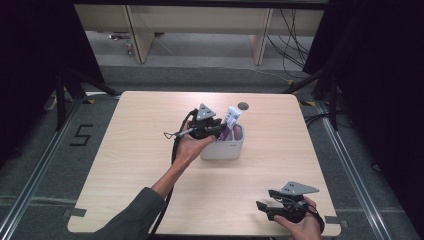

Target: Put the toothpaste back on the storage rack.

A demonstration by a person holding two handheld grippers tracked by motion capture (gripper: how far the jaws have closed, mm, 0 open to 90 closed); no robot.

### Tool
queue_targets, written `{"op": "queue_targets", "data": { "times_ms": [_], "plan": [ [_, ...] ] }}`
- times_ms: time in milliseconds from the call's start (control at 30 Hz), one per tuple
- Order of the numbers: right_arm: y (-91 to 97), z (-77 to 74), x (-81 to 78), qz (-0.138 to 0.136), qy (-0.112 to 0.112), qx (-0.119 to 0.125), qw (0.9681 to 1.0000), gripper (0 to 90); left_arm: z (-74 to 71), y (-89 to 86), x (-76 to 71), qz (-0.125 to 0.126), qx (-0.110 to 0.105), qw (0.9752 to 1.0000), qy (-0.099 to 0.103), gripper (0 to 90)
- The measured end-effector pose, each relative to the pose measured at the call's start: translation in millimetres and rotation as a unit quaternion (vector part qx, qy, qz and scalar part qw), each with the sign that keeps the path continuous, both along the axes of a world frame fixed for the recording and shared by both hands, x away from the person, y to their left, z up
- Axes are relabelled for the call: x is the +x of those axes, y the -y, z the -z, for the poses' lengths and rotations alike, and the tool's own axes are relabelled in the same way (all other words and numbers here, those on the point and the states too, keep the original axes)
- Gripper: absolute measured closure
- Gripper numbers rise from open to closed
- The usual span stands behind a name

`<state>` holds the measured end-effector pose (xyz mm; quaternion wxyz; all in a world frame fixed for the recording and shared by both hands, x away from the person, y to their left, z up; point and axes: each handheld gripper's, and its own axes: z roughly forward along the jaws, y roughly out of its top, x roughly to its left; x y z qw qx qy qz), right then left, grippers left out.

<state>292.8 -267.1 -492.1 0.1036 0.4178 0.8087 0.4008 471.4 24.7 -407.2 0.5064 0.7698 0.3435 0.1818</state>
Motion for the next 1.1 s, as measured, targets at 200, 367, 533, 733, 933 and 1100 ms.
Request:
{"op": "queue_targets", "data": {
  "times_ms": [200,367,533,733,933,1100],
  "plan": [
    [0.1,0.2,0.2,0.000,0.001,0.001,1.0000,34.4,-4.4,-2.4,-3.5,0.004,0.008,0.9999,-0.006,65.6],
    [-0.5,-0.9,-1.0,0.005,-0.008,0.002,0.9999,34.4,-8.7,-7.4,-9.2,0.011,0.021,0.9995,-0.021,57.1],
    [0.9,-0.3,0.8,-0.002,0.006,-0.006,1.0000,34.3,-16.3,-14.2,-19.7,0.008,0.006,0.9997,-0.020,44.1],
    [-0.9,0.6,-0.1,-0.004,0.003,-0.001,1.0000,34.3,-18.2,-30.2,-35.9,0.006,-0.001,0.9995,-0.029,33.8],
    [1.0,1.2,1.0,-0.003,0.008,-0.011,0.9999,34.3,-18.5,-52.2,-53.1,0.008,-0.019,0.9992,-0.034,28.0],
    [0.4,1.0,-0.6,0.002,0.000,-0.003,1.0000,34.2,-17.5,-64.9,-68.9,0.018,-0.021,0.9991,-0.031,24.7]
  ]
}}
